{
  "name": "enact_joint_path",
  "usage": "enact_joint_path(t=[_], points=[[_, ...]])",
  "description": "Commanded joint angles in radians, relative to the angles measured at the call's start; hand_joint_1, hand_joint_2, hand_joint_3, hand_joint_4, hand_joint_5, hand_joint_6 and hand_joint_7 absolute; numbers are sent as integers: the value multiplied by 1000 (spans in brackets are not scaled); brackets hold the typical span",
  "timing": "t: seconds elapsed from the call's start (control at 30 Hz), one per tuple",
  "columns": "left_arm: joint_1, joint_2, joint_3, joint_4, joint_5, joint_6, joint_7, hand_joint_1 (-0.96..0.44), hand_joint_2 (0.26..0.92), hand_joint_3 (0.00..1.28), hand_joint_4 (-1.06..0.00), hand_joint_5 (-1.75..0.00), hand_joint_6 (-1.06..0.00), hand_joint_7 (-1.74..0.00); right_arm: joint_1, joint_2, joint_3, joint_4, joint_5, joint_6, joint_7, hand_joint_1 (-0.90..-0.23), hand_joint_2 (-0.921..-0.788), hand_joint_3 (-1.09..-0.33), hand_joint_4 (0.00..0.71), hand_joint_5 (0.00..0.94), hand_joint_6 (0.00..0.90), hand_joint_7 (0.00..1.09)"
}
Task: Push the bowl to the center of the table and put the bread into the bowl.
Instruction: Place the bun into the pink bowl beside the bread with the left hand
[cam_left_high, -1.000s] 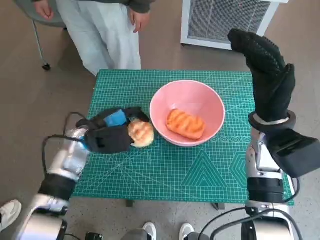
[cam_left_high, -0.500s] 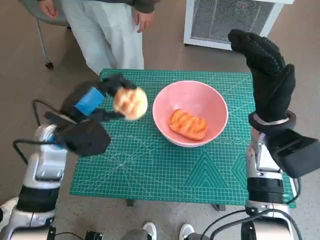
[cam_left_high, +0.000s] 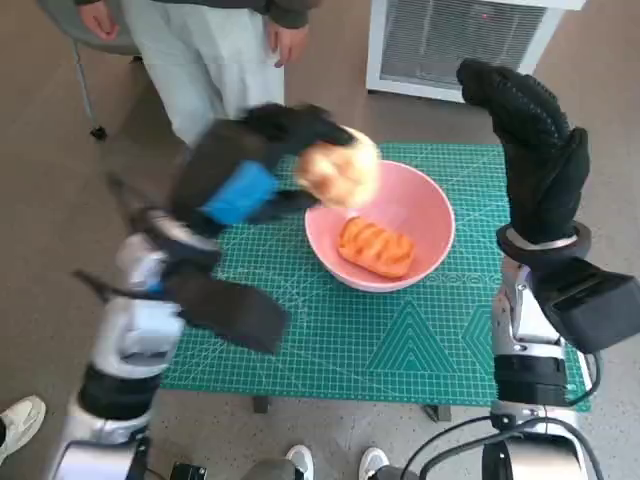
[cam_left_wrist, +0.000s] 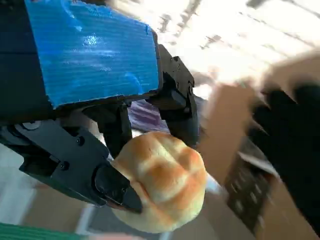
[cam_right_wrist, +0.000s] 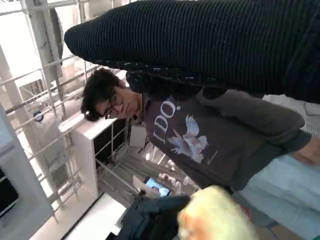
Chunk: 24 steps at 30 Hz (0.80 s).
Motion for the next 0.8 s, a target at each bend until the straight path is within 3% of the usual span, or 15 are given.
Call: enact_joint_path(t=[0.03, 0.3, 0.53, 0.67, 0.7, 0.8], points=[[-68, -51, -87, 175, 77, -34, 54, 0, 899, 17, -858, -965, -664, -1140, 14, -5, -4, 10, 16, 5, 12, -745, -921, -783, 293, 2, 71, 617], [-170, -142, -173, 436, 131, -79, 133, 0, 919, 61, -740, -1066, -591, -1250, 14, -4, -5, 19, 13, 0, 12, -746, -921, -783, 293, 2, 67, 618], [-256, -209, -202, 701, 113, -144, 197, 0, 917, 75, -730, -1146, -581, -1197, 18, 3, 1, 21, 11, 0, 11, -749, -921, -782, 293, 2, 66, 618], [-280, -232, -208, 804, 102, -133, 191, 0, 920, 128, -668, -1251, -519, -1217, 23, 4, 3, 16, 10, 0, 12, -750, -921, -782, 292, 1, 65, 619], [-282, -235, -211, 820, 102, -123, 181, -38, 915, 134, -602, -1155, -458, -1142, 24, 3, 4, 14, 10, 0, 12, -749, -921, -782, 292, 1, 65, 619], [-283, -233, -211, 825, 81, -65, 67, -225, 917, 114, -388, -492, -239, -697, 28, 0, 3, 7, 13, 3, 14, -747, -921, -782, 293, 1, 65, 620]])
